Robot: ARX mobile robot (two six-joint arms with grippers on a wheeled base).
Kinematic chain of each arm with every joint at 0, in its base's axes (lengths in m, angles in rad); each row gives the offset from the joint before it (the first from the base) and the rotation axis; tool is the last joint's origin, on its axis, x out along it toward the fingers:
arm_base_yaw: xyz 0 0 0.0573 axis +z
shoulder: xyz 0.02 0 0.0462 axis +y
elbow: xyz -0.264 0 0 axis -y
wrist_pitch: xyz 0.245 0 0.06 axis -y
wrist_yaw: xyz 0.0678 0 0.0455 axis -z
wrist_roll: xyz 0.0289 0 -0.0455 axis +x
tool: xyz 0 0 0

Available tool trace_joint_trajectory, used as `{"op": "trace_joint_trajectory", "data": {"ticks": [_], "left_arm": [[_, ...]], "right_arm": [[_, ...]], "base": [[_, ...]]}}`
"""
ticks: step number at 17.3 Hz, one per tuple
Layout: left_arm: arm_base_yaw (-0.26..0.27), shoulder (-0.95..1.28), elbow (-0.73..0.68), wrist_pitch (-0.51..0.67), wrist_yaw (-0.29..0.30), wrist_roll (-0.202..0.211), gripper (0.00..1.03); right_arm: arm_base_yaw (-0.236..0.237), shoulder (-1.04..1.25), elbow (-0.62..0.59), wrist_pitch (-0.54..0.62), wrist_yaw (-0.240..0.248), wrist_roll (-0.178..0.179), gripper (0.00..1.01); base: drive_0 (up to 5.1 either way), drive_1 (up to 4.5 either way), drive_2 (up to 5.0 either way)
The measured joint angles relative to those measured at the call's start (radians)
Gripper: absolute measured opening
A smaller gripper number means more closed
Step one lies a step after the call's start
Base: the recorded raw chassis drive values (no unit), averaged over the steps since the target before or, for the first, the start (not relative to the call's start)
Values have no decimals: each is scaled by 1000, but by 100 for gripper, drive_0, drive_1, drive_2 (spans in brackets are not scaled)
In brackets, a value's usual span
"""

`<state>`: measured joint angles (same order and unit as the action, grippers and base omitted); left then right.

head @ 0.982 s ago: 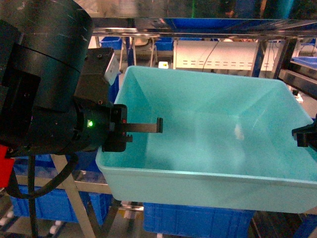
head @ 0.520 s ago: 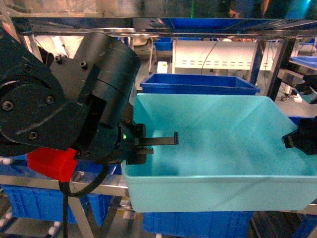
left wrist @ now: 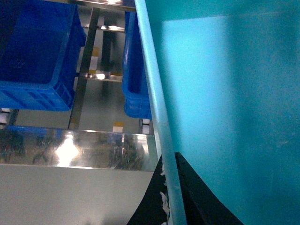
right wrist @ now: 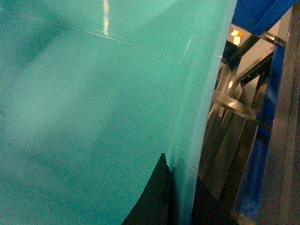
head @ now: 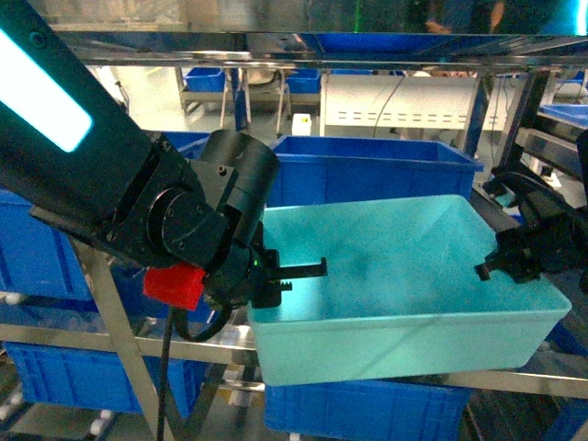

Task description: Organize blue bins on left shelf correctly

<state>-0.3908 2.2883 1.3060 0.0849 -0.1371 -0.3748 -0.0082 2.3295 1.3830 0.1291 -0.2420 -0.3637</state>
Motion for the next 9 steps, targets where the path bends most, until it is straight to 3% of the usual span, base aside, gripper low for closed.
{"op": "trace_joint_trajectory", "data": {"ticks": [2,9], "left_arm": [[0,28,75,-44,1,19,2],[-9,132,198,-135,3,70,2]], "right_arm": [[-9,14,60,-47,14,-29,2],[-26,92,79,-79,18,-31,3]], "base": [[0,0,0],[0,0,0]]}}
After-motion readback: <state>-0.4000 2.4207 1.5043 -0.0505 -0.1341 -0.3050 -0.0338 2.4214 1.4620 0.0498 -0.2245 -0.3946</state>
